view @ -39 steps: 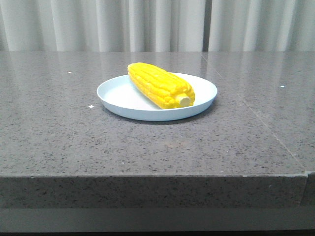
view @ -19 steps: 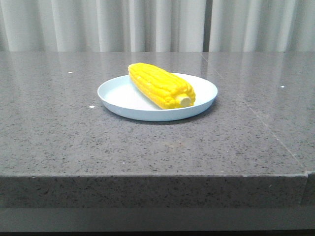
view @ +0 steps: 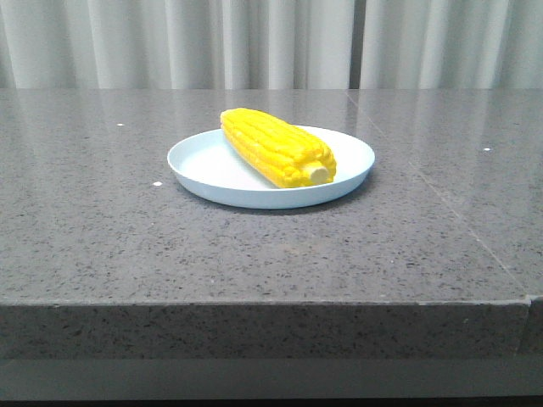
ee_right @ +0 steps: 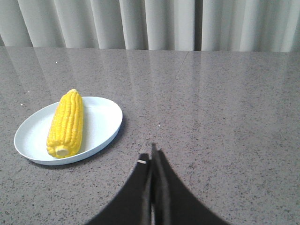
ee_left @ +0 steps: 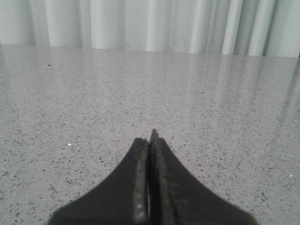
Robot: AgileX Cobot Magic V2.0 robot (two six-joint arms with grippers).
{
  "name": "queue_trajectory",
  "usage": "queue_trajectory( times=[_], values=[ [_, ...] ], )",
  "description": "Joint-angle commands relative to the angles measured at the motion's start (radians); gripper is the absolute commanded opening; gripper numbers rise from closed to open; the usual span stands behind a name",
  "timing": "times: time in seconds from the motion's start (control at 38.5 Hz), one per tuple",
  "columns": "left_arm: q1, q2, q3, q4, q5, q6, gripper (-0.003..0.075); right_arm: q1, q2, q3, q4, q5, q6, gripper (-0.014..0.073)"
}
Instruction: Place corn on plate with both arms
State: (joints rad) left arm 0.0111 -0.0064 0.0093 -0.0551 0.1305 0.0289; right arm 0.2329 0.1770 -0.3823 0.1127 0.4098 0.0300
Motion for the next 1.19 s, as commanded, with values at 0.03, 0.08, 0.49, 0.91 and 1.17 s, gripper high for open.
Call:
queue_trajectory(
  times=[0.03, 0.08, 0.49, 0.91, 1.17],
  values=[
    [0.001, -0.016, 0.024, -0.008, -0.079, 0.002, -0.002, -0.007, 0.012, -0.025, -0.009, -0.075, 0.002, -0.007],
    [0.001, -0.016, 0.024, -0.008, -0.079, 0.002, -0.002, -0.007, 0.012, -0.025, -0.009, -0.075, 0.002, -0.007],
    [0.001, -0.016, 0.024, -0.008, -0.079, 0.002, -0.002, -0.007, 0.012, -0.025, -0.009, -0.075, 0.002, -0.007],
    [0.001, -0.016, 0.024, -0.008, -0.079, 0.002, -0.002, -0.007, 0.012, -0.022, -0.017, -0.078, -0.001, -0.007],
    [0.001, -0.016, 0.024, -0.008, -0.079, 0.002, -0.002, -0.122, -0.053, 0.14, -0.027, -0.22, -0.016, -0.007]
  ],
)
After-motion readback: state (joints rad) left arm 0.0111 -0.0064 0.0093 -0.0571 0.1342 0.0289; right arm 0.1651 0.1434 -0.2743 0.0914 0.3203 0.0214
